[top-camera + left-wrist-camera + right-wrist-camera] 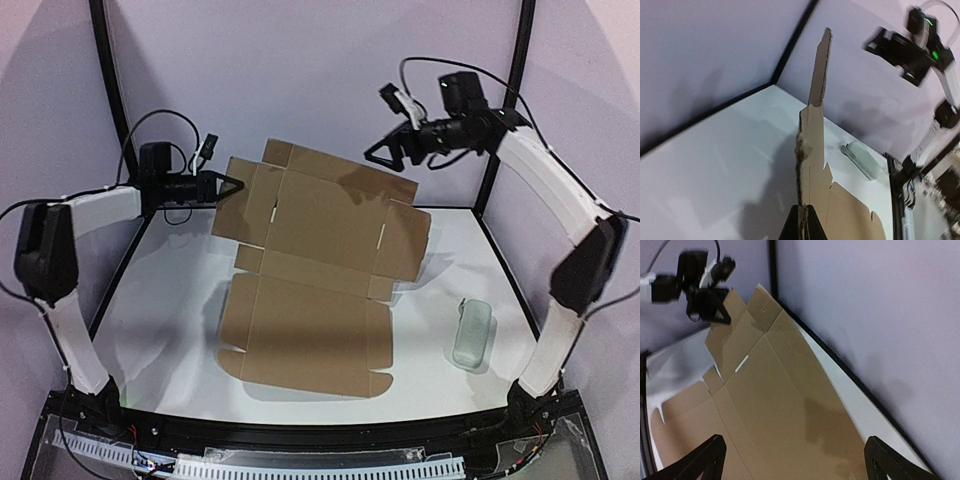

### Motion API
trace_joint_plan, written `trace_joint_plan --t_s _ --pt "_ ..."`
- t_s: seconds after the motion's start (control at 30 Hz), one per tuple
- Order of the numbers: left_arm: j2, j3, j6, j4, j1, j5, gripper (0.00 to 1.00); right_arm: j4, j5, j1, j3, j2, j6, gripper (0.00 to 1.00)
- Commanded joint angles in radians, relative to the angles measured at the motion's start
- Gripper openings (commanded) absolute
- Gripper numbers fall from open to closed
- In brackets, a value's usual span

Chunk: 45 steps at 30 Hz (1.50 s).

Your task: Fold the paper box

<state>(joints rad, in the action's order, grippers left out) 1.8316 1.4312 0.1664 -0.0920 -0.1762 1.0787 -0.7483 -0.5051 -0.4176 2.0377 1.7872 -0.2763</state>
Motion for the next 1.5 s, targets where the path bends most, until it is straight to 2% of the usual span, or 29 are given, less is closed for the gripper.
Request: trace_joint_plan --t_s 0.0,0.1,0.3,0.57,0.67,0.73,0.9,1.07,1.1,1.13,1.2,1.23,1.27,1.3,1.37,1.47 --pt "-0.124 -0.066 -0.235 0.075 -0.037 0.001 0.01 -0.305 0.013 -0.039 0.244 0.151 -0.262 0.98" --pt "-0.16 -0.088 -0.266 0.081 -0.044 0.026 0.01 -0.335 -0.039 -0.042 0.321 0.19 -0.337 0.98" --pt "-0.205 -0.106 -0.335 0.136 -0.055 0.04 0.01 -0.321 -0.078 -0.064 0.303 0.201 -0.399 0.98" --pt "-0.236 -0.12 -0.373 0.134 -0.054 0.036 0.01 -0.378 0.108 -0.154 0.286 0.25 -0.448 0.92" --pt "-0.246 -0.121 -0.416 0.175 -0.055 0.034 0.01 -0.385 0.125 -0.158 0.292 0.259 -0.443 0.87" --pt "-0.25 -0.12 -0.451 0.206 -0.054 0.029 0.01 -0.405 0.1 -0.161 0.29 0.254 -0.446 0.76" --pt "-0.252 -0.13 -0.466 0.213 -0.054 0.012 0.01 -0.412 0.07 -0.176 0.245 0.225 -0.464 0.34" --pt "-0.251 -0.137 -0.457 0.187 -0.054 -0.003 0.01 -0.426 0.098 -0.198 0.245 0.226 -0.489 0.03" --pt "-0.25 -0.142 -0.436 0.16 -0.054 -0.02 0.01 -0.415 0.132 -0.205 0.246 0.227 -0.483 0.0" --pt "-0.249 -0.155 -0.405 0.13 -0.054 -0.07 0.04 -0.393 0.17 -0.211 0.245 0.225 -0.468 0.0" --pt "-0.245 -0.177 -0.251 -0.032 -0.054 -0.2 0.31 -0.306 0.273 -0.224 0.226 0.212 -0.429 0.0" --pt "-0.243 -0.184 -0.148 -0.075 -0.054 -0.275 0.51 -0.26 0.335 -0.231 0.211 0.205 -0.416 0.0" --pt "-0.242 -0.185 -0.064 -0.103 -0.054 -0.39 0.78 -0.202 0.404 -0.236 0.19 0.195 -0.401 0.0" --pt "-0.245 -0.183 -0.03 -0.101 -0.055 -0.467 0.9 -0.139 0.479 -0.244 0.172 0.186 -0.393 0.0" --pt "-0.257 -0.184 0.038 -0.089 -0.055 -0.561 0.98 -0.019 0.639 -0.263 0.112 0.171 -0.397 0.0" --pt "-0.291 -0.215 0.119 -0.095 -0.054 -0.617 0.99 0.094 0.837 -0.294 0.065 0.186 -0.429 0.0"
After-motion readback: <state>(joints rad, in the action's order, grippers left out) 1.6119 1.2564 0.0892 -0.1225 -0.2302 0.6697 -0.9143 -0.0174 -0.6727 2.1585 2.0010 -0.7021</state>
